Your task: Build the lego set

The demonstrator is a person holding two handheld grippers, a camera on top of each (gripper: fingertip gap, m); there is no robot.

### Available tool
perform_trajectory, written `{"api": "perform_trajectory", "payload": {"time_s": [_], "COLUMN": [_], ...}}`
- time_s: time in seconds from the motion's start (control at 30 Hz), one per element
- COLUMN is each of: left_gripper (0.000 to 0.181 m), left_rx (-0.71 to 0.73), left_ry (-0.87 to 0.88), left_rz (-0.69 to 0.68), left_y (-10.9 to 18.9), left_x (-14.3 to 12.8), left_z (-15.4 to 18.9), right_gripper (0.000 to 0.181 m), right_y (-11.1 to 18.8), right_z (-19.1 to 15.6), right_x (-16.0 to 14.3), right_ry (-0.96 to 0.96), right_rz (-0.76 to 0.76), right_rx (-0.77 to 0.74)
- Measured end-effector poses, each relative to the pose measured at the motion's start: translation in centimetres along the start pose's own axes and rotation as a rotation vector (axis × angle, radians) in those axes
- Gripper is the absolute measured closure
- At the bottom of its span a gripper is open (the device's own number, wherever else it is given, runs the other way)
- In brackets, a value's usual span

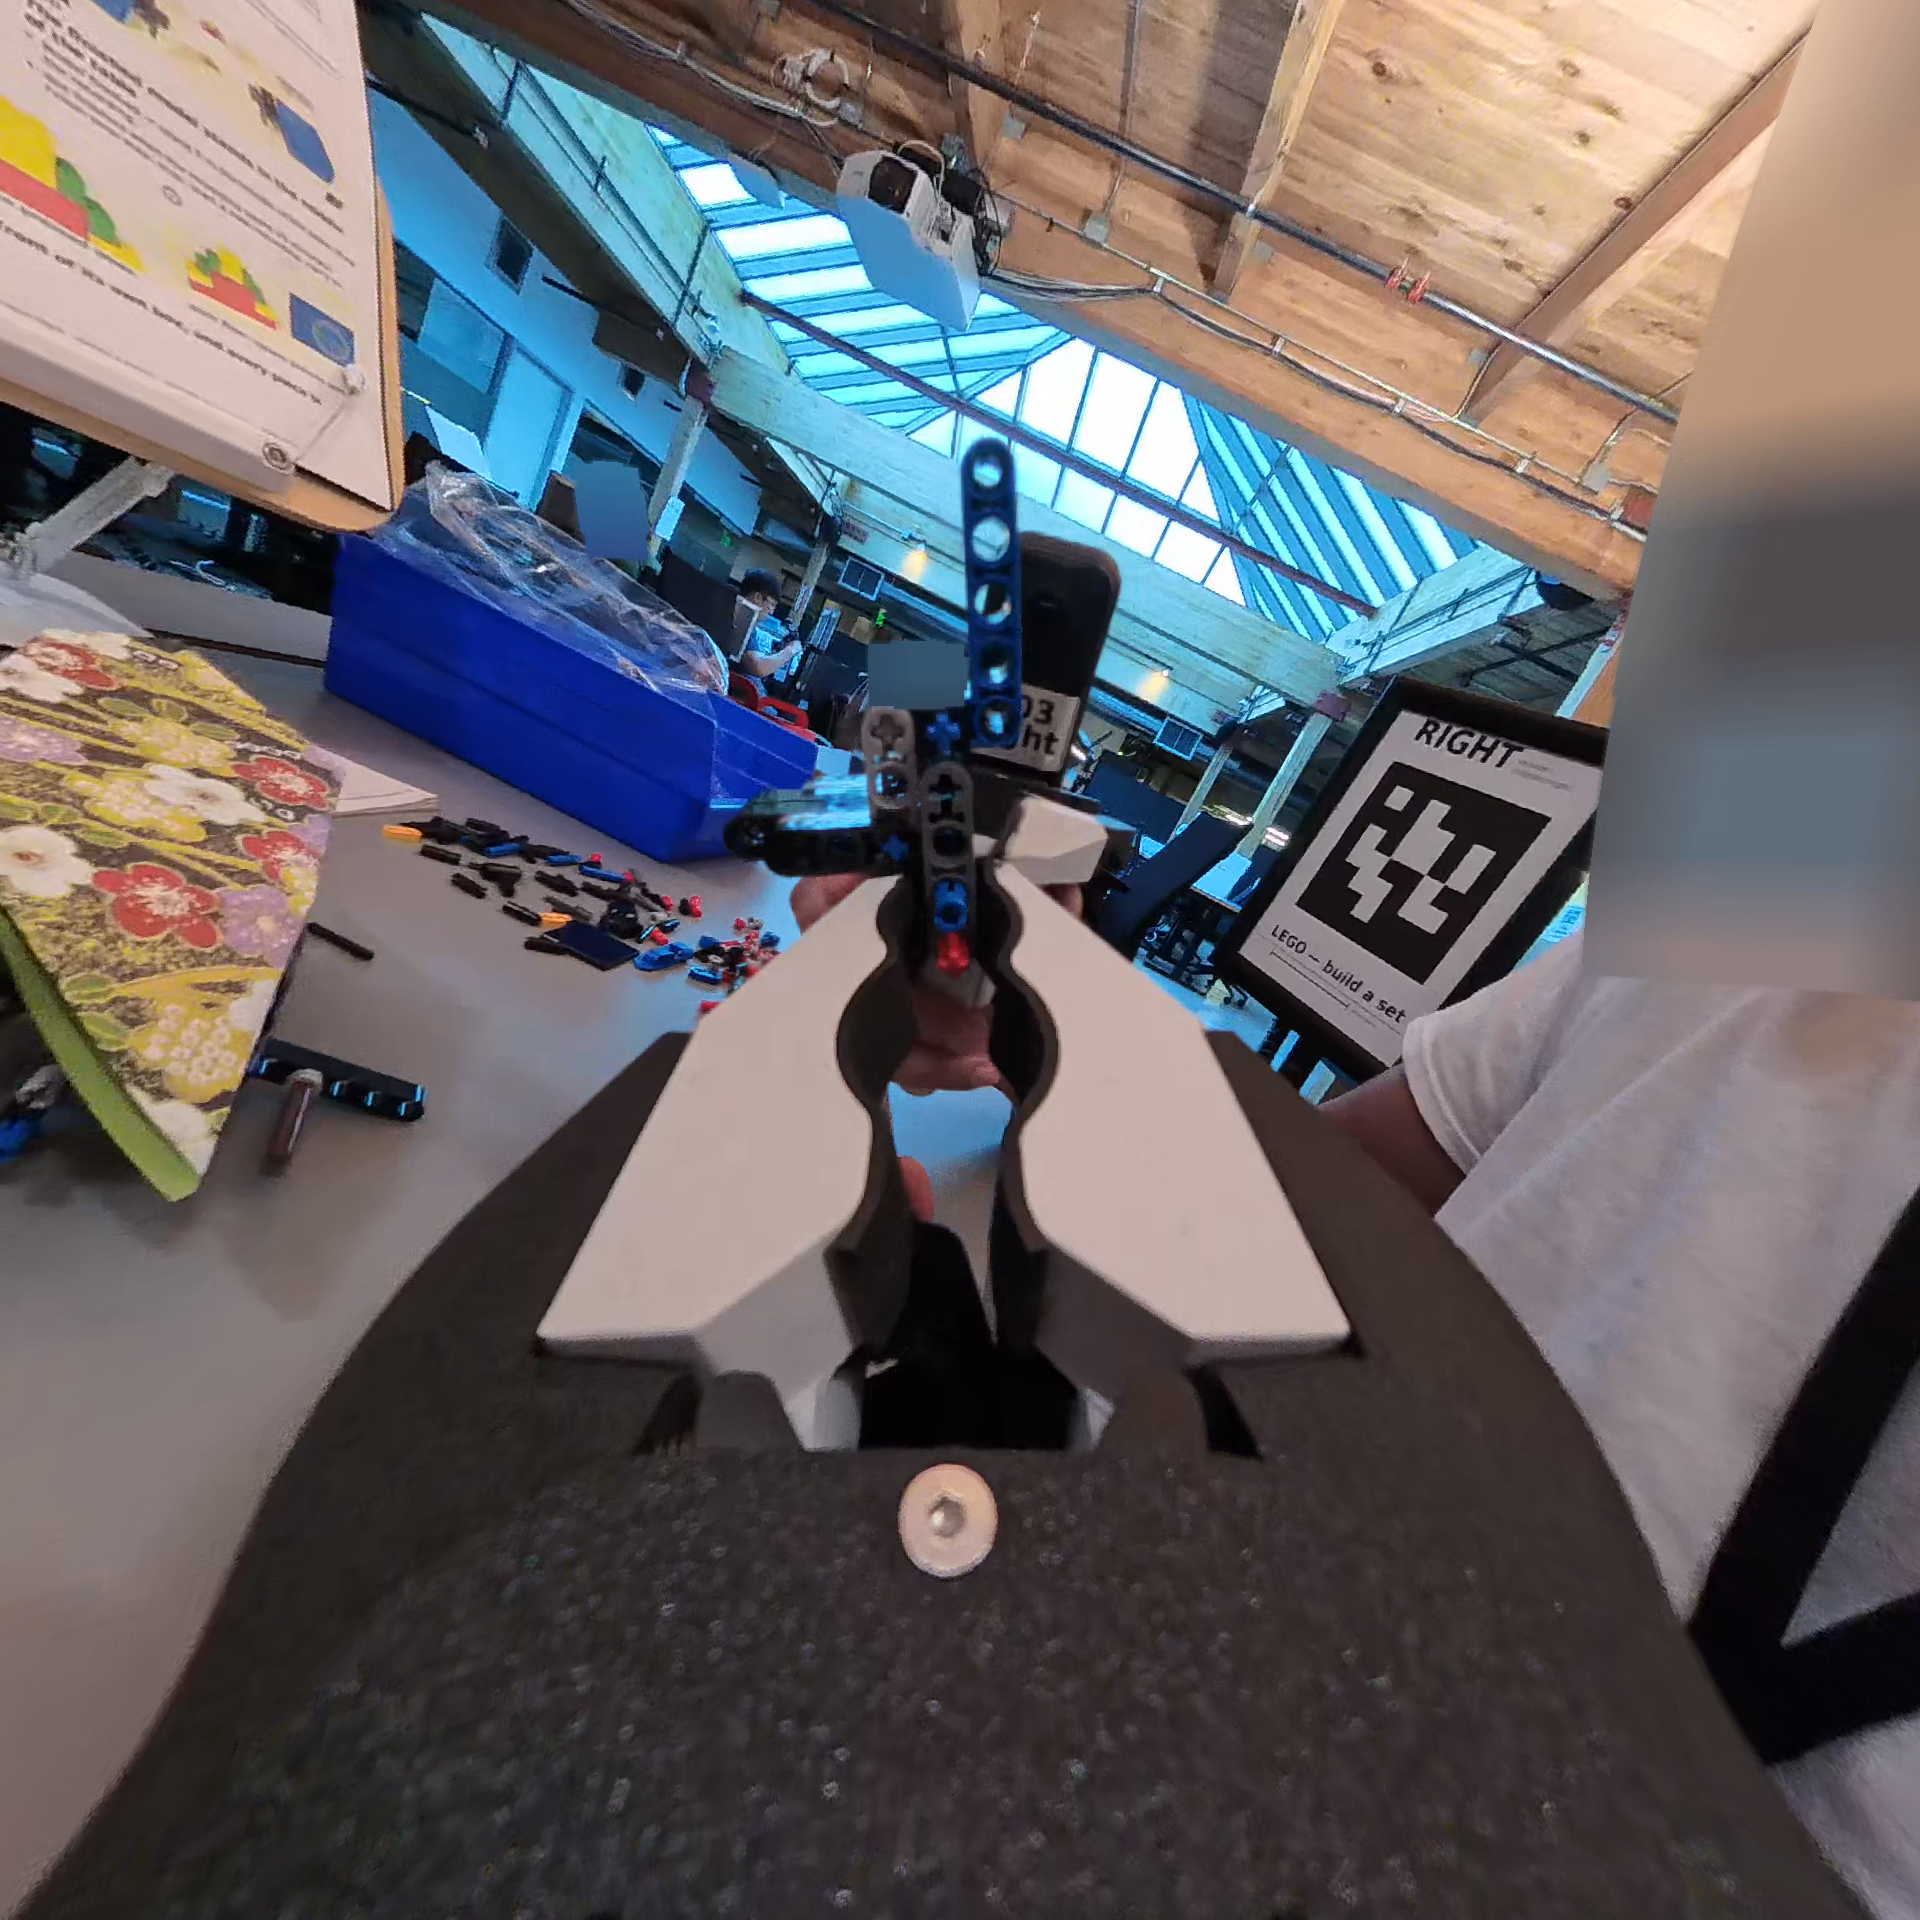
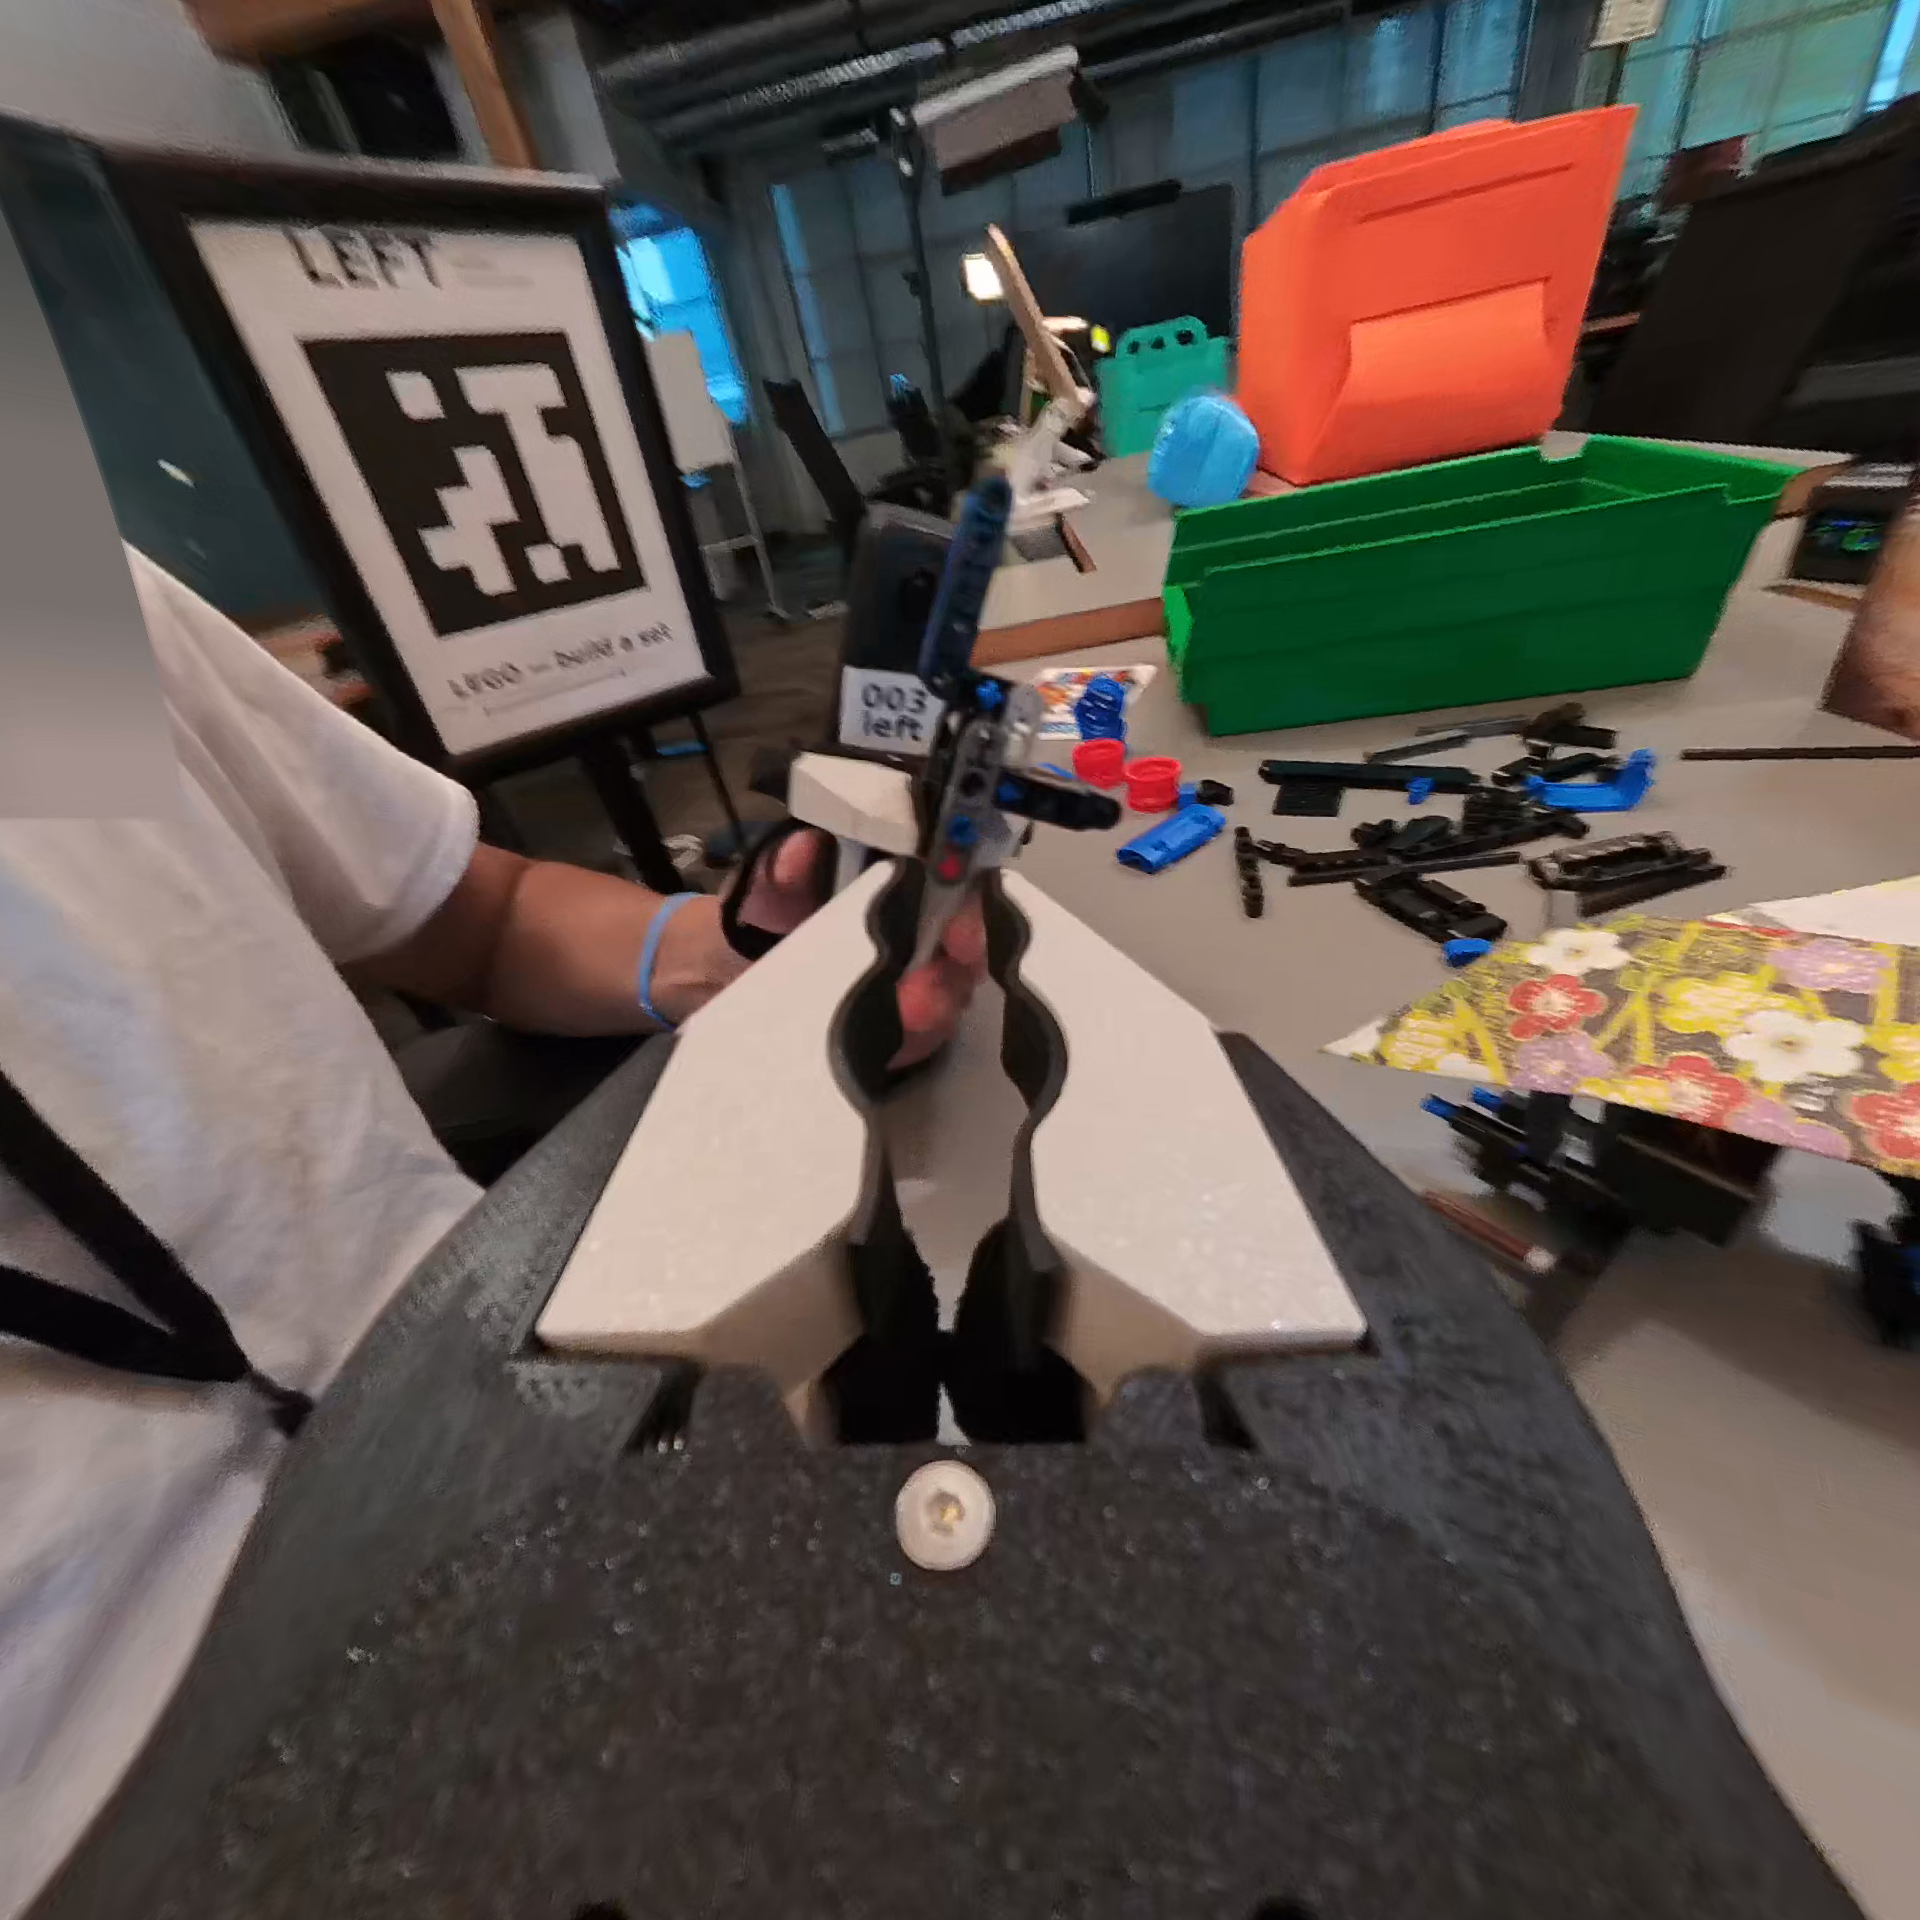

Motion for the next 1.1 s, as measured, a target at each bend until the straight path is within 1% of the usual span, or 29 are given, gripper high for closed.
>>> {"api": "perform_trajectory", "payload": {"time_s": [0.1, 0.33, 0.4, 0.6, 0.8, 0.93, 1.0, 1.1], "left_gripper": [0.176, 0.176, 0.176, 0.176, 0.176, 0.176, 0.175, 0.175], "left_rx": [-0.011, -0.044, -0.056, -0.085, -0.051, -0.028, 0.011, 0.055], "left_ry": [-0.001, -0.002, 0.011, 0.0, -0.022, -0.034, -0.031, 0.009], "left_rz": [0.002, 0.003, 0.004, -0.015, -0.065, -0.076, -0.091, -0.055], "left_y": [-0.04, -0.07, -0.07, -0.12, -0.24, -0.37, -0.51, -0.54], "left_x": [-0.02, -0.09, -0.12, -0.18, -0.25, -0.28, -0.37, -0.44], "left_z": [0.04, 0.2, 0.09, 0.3, 0.34, 0.4, 0.31, 0.09], "right_gripper": [0.17, 0.173, 0.178, 0.181, 0.181, 0.181, 0.181, 0.181], "right_y": [0.03, -0.04, -0.08, -0.04, 0.24, 0.38, 0.34, 0.27], "right_z": [0.06, 0.1, 0.08, 0.15, -0.08, -0.16, -0.19, -0.16], "right_x": [0.19, 0.16, 0.08, 0.01, -0.09, -0.09, -0.34, -0.2], "right_ry": [-0.042, -0.055, -0.067, -0.099, -0.045, -0.013, 0.022, 0.073], "right_rz": [0.033, 0.014, 0.019, 0.026, -0.028, -0.037, -0.053, -0.051], "right_rx": [0.065, 0.075, 0.095, 0.145, 0.097, 0.074, 0.035, -0.056]}}
Point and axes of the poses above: each gripper's, where its closed fingertips meet, y back along the fingers, x out of its top, z = x × y across the jaws, the point moved 9 cm from there along y, back along the fingers, and after that the axes turned 11 degrees about -z, right-handed, at the moved point
